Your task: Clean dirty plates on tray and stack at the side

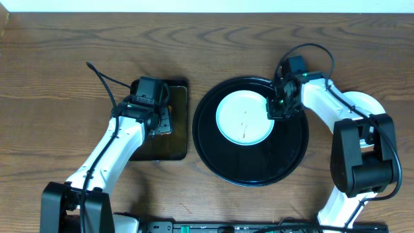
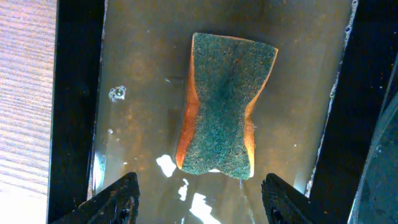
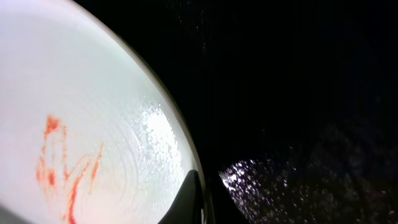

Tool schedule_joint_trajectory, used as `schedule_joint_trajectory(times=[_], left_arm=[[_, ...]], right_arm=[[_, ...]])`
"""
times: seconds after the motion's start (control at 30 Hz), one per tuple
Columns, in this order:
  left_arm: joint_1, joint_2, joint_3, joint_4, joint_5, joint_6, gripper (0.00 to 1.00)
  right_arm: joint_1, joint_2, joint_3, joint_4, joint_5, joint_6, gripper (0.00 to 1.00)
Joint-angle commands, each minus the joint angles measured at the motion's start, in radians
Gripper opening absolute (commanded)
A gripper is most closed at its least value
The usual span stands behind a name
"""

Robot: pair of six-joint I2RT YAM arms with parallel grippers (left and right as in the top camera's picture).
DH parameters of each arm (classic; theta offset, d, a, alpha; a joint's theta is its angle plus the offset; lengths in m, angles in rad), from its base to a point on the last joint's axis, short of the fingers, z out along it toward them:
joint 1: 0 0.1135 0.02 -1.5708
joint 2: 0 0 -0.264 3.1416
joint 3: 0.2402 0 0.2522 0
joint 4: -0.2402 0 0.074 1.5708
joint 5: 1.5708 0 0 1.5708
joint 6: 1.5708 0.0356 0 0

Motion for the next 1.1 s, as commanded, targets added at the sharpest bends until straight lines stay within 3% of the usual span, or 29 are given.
schedule_joint_trajectory(times=[0.0, 0.37, 0.63, 0.67, 0.7, 0.73, 0.77, 0.9, 0.97, 1.0, 1.03, 1.07], left_arm=[[0.003, 0.005, -0.003, 0.001, -0.008, -0.002, 0.64], [0.001, 0.077, -0.006, 0.053, 0.019, -0.002, 0.64], [0.001, 0.233, -0.006, 0.203, 0.019, -0.002, 0.63], [0.001, 0.242, -0.006, 0.216, 0.018, -0.002, 0.59], [0.002, 0.249, -0.006, 0.226, 0.018, -0.002, 0.48], [0.002, 0.254, -0.006, 0.239, 0.018, -0.001, 0.13], [0.002, 0.254, -0.006, 0.243, 0.018, -0.001, 0.07], [0.002, 0.216, 0.001, 0.237, 0.018, 0.016, 0.07], [0.002, 0.146, 0.003, 0.197, 0.018, 0.021, 0.08], [0.002, 0.125, 0.003, 0.184, 0.018, 0.021, 0.17], [0.002, 0.098, 0.003, 0.167, 0.018, 0.021, 0.56], [0.002, 0.092, 0.003, 0.165, 0.018, 0.021, 0.65]], right_arm=[[0.013, -0.01, -0.038, 0.01, 0.032, 0.029, 0.01], [0.013, -0.01, -0.046, 0.006, 0.031, 0.028, 0.01], [0.013, -0.01, -0.046, 0.003, 0.031, 0.028, 0.01], [0.013, -0.01, -0.046, 0.002, 0.03, 0.028, 0.01], [0.013, -0.01, -0.046, 0.002, 0.027, 0.028, 0.01], [0.013, -0.01, -0.046, 0.002, 0.027, 0.028, 0.01], [0.013, -0.01, -0.046, 0.002, 0.027, 0.028, 0.01], [0.013, -0.01, -0.046, 0.001, 0.027, 0.028, 0.01], [0.013, -0.01, -0.046, 0.001, 0.027, 0.028, 0.01], [0.013, -0.01, -0.046, 0.001, 0.027, 0.028, 0.01], [0.013, -0.01, -0.046, 0.001, 0.027, 0.028, 0.01], [0.013, -0.01, -0.046, 0.002, 0.027, 0.028, 0.01]])
